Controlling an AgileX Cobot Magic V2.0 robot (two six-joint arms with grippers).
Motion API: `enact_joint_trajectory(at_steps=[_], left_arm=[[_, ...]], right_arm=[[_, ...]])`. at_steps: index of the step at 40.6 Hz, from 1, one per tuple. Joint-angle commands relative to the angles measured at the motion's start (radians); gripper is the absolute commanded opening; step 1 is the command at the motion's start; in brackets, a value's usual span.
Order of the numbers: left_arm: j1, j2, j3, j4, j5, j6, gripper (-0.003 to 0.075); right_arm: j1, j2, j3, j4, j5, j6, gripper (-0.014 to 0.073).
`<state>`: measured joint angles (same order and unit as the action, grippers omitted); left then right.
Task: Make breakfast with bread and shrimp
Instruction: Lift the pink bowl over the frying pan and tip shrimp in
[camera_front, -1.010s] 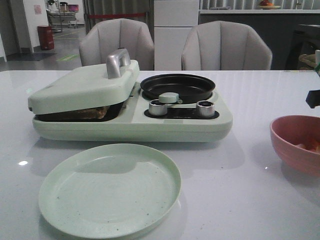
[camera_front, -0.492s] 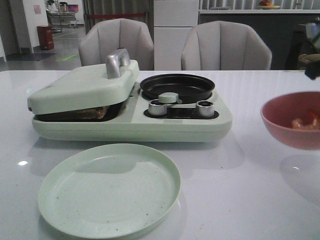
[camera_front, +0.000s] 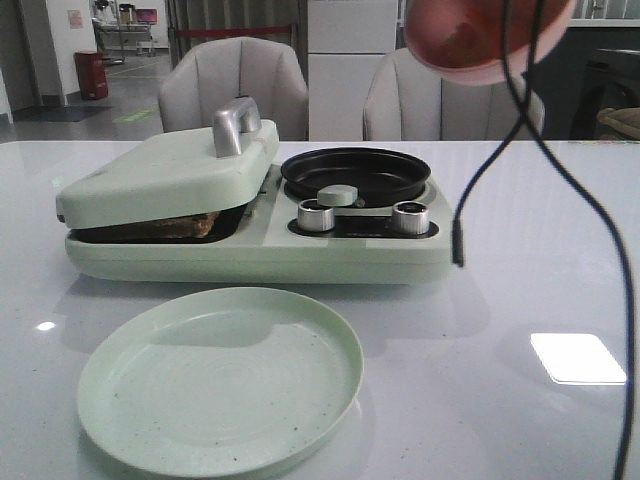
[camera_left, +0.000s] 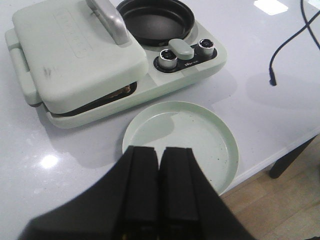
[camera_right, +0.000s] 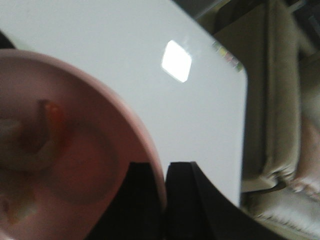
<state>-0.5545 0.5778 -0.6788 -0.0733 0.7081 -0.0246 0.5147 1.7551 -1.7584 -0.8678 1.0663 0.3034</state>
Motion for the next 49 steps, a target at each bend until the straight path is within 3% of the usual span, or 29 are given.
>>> enact_joint_trajectory(at_steps=[1, 11, 21, 41, 49], left_arm=[[-0.007, 0.002, -0.028, -0.010, -0.082, -0.007, 0.0101], [-0.007, 0.002, -0.028, -0.010, -0.082, -0.007, 0.0101], [-0.007, 0.002, -0.028, -0.010, -0.082, -0.007, 0.0101], [-0.007, 0.002, -0.028, -0.010, -0.082, -0.007, 0.0101], [-0.007, 0.002, -0.028, -0.010, -0.082, -0.007, 0.0101]], right_arm=[[0.064, 0.004, -0.077, -0.251, -0.003, 0.058, 0.0045], [0.183, 0.130, -0.097, -0.575, 0.006, 0.169, 0.0045], [0.227, 0.261, -0.097, -0.942, 0.121, 0.296, 0.0045], [0.229, 0.417, -0.101, -0.944, 0.118, 0.299, 0.0045], [0.226, 0.443, -0.117, -0.944, 0.156, 0.235, 0.0045]])
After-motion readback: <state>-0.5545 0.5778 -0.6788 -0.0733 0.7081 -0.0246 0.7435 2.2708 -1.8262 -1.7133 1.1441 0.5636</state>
